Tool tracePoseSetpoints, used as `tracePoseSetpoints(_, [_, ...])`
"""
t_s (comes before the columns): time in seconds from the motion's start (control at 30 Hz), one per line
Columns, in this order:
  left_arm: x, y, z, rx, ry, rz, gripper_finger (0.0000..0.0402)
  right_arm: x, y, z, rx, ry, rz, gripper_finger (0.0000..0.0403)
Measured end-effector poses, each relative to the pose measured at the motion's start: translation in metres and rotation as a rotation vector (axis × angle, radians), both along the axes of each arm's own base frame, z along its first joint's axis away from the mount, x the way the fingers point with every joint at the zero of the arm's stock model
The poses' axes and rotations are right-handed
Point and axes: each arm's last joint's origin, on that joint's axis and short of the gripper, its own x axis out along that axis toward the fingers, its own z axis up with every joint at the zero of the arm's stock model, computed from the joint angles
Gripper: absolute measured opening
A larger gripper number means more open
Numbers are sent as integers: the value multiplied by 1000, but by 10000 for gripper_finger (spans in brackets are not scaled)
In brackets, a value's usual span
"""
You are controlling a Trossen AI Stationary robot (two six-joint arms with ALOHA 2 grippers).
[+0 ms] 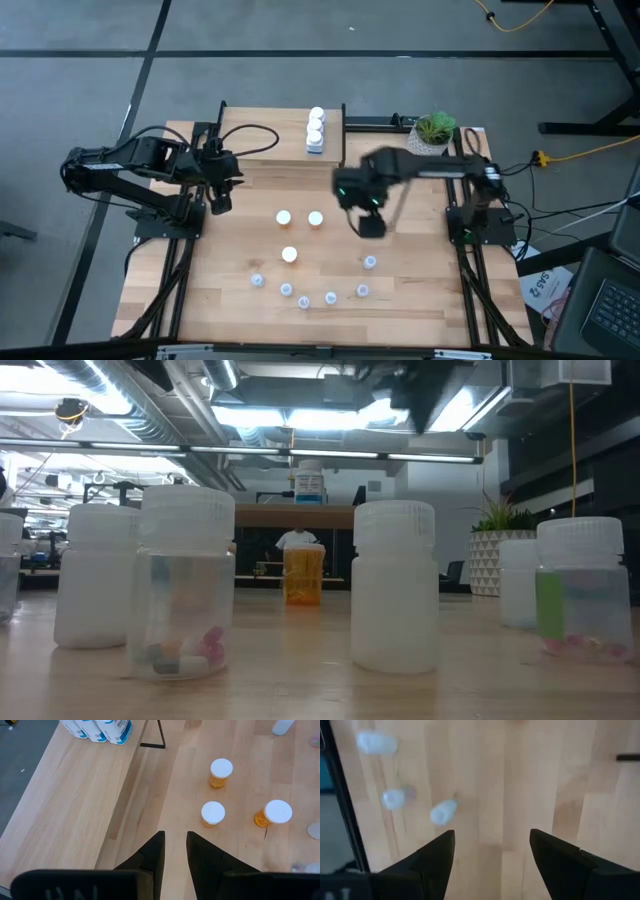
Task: Pick and place medicine bottles onto shelf by color
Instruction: Put the top right orange pill bottle on the shelf
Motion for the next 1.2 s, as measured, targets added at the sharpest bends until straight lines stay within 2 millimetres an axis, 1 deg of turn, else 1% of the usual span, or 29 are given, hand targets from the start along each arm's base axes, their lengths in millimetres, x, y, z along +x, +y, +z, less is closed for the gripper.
tracePoseSetpoints(0.1, [0,0,0,-2,-2,3,73,-28,20,1,-78,4,-15,261])
tracePoseSetpoints(0.2, [0,0,0,-20,-11,26,73,-68,33,3,-185,-38,-103,261])
tracePoseSetpoints(0.27, [0,0,0,-28,-14,38,73,-94,40,0,-225,-111,-176,261])
tracePoseSetpoints(0.33, [0,0,0,-30,-15,38,73,-117,45,-7,-227,-212,-245,261])
tracePoseSetpoints(0.4, [0,0,0,-30,-15,37,73,-135,50,-15,-178,-339,-300,261])
tracePoseSetpoints(0.43, [0,0,0,-31,-15,37,73,-140,51,-19,-140,-406,-327,261])
tracePoseSetpoints(0.53, [0,0,0,-31,-18,37,73,-146,56,-34,-10,-585,-379,261])
tracePoseSetpoints(0.6, [1,0,1,-32,-30,37,73,-144,58,-42,65,-685,-395,261])
tracePoseSetpoints(0.67, [2,0,2,-33,-43,36,73,-140,61,-51,118,-749,-380,261])
tracePoseSetpoints(0.77, [3,0,2,-35,-52,34,73,-137,64,-65,169,-770,-351,261])
tracePoseSetpoints(0.87, [6,-1,4,-34,-78,6,73,-137,65,-76,173,-744,-347,261])
tracePoseSetpoints(0.93, [14,-3,4,-80,-94,-32,73,-137,65,-83,161,-724,-343,261])
tracePoseSetpoints(1.03, [31,-7,2,-153,-130,-98,73,-138,65,-89,150,-705,-341,261])
tracePoseSetpoints(1.13, [54,-9,-2,-165,-143,-151,75,-137,65,-90,148,-704,-340,261])
tracePoseSetpoints(1.2, [71,-11,-10,-149,-120,-198,82,-137,65,-90,149,-706,-340,261])
